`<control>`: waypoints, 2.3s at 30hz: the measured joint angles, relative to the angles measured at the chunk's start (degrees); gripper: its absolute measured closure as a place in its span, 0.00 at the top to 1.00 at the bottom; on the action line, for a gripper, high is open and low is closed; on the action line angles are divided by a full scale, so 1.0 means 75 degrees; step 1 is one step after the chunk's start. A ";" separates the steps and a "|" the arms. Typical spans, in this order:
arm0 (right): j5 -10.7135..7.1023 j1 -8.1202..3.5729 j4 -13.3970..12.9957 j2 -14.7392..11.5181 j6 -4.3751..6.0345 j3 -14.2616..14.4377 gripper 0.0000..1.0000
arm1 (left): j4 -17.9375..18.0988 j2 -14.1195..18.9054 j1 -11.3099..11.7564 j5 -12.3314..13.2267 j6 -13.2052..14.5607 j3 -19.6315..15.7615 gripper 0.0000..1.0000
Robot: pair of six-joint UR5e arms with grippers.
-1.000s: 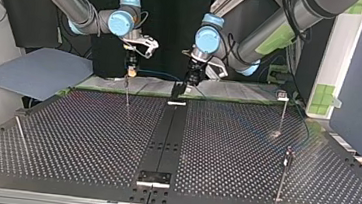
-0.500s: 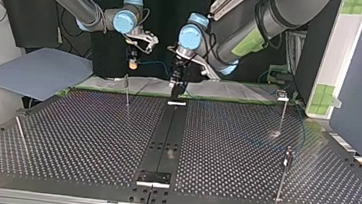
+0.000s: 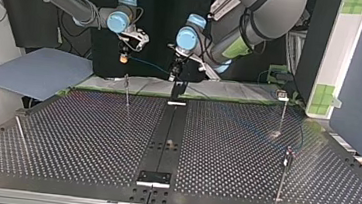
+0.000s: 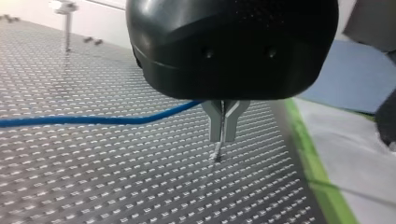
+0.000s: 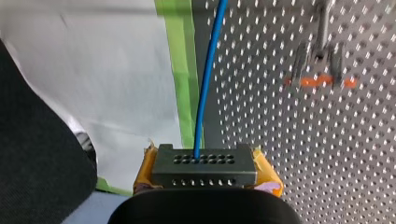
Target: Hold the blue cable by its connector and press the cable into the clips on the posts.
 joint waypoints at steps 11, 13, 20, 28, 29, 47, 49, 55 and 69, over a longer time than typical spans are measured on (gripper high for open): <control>-0.0057 -0.0504 -0.0315 0.0010 -0.0222 0.0002 0.00 | -0.0188 -0.0785 -0.0301 0.0008 -0.0090 0.0724 0.05; -0.0107 -0.0547 -0.0396 0.0010 -0.0244 0.0001 0.00 | -0.0188 -0.0911 -0.0362 -0.0029 -0.0122 0.0804 0.05; -0.0471 -0.0779 -0.0597 0.0010 -0.0408 -0.0004 0.00 | -0.0384 -0.1360 -0.0491 -0.0079 -0.0276 0.1130 0.05; -0.0952 -0.1246 -0.0781 0.0010 -0.0764 -0.0002 0.00 | -0.0649 -0.1952 -0.0580 -0.0088 -0.0437 0.1711 0.05; -0.1020 -0.1315 -0.0795 0.0010 -0.0809 -0.0002 0.00 | -0.0676 -0.2019 -0.0588 -0.0087 -0.0461 0.1779 0.05; -0.2382 -0.2253 -0.0832 0.0010 -0.1033 -0.0388 0.00 | -0.1289 -0.2257 -0.0834 -0.0104 -0.0351 0.2617 0.05; -0.2527 -0.2305 -0.0786 0.0010 -0.1010 -0.0457 0.00 | -0.1289 -0.2257 -0.0880 -0.0104 -0.0325 0.2680 0.05; -0.2933 -0.2470 -0.0752 0.0010 -0.0878 -0.0538 0.00 | -0.1304 -0.2256 -0.1013 -0.0175 -0.0307 0.2907 0.03; -0.3352 -0.2829 -0.0743 0.0013 -0.0529 -0.0753 0.00 | -0.1544 -0.2217 -0.1164 -0.0492 -0.0340 0.3319 0.03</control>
